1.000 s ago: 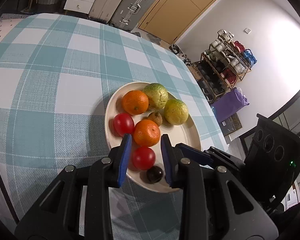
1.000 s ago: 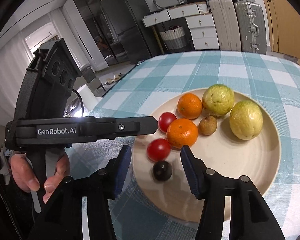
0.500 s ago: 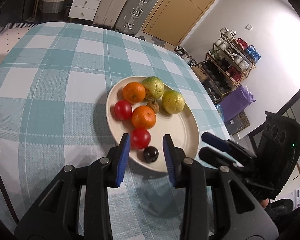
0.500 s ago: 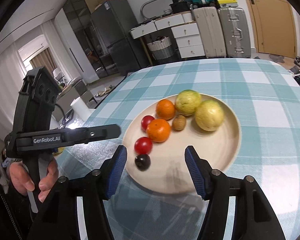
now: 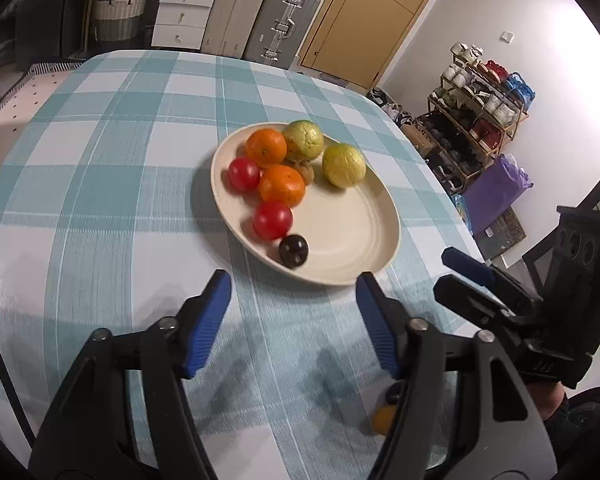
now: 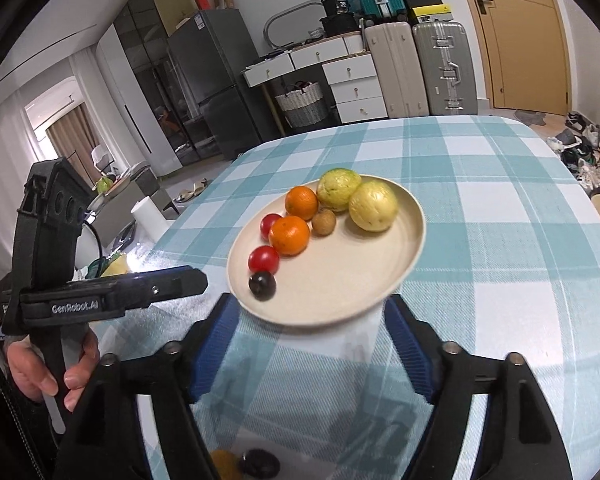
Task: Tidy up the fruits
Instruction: 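Withdraw both tools toward the last two loose fruits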
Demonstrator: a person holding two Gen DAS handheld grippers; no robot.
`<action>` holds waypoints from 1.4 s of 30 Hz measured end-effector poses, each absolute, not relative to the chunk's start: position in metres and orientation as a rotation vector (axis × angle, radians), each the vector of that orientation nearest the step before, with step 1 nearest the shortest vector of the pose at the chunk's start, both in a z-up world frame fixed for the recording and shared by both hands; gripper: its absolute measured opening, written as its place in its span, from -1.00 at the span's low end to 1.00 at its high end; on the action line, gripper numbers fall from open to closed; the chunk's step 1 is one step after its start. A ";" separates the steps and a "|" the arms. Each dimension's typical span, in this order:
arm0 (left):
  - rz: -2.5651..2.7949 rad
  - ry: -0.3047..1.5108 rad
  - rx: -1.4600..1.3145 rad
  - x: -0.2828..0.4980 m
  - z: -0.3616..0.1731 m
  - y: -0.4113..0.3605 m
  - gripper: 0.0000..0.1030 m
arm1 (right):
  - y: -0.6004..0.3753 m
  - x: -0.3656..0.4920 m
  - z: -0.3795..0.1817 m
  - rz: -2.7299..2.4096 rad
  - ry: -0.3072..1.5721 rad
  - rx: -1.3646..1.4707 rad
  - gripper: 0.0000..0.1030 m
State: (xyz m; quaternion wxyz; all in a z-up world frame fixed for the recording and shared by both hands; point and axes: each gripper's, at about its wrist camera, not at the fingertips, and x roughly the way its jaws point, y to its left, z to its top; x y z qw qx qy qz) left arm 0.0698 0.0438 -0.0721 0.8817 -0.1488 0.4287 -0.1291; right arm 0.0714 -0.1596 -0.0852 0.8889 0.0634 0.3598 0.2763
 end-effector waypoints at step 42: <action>-0.332 0.990 -0.093 -0.014 -0.095 -0.028 0.97 | -0.195 0.001 -0.082 0.493 0.714 0.127 0.95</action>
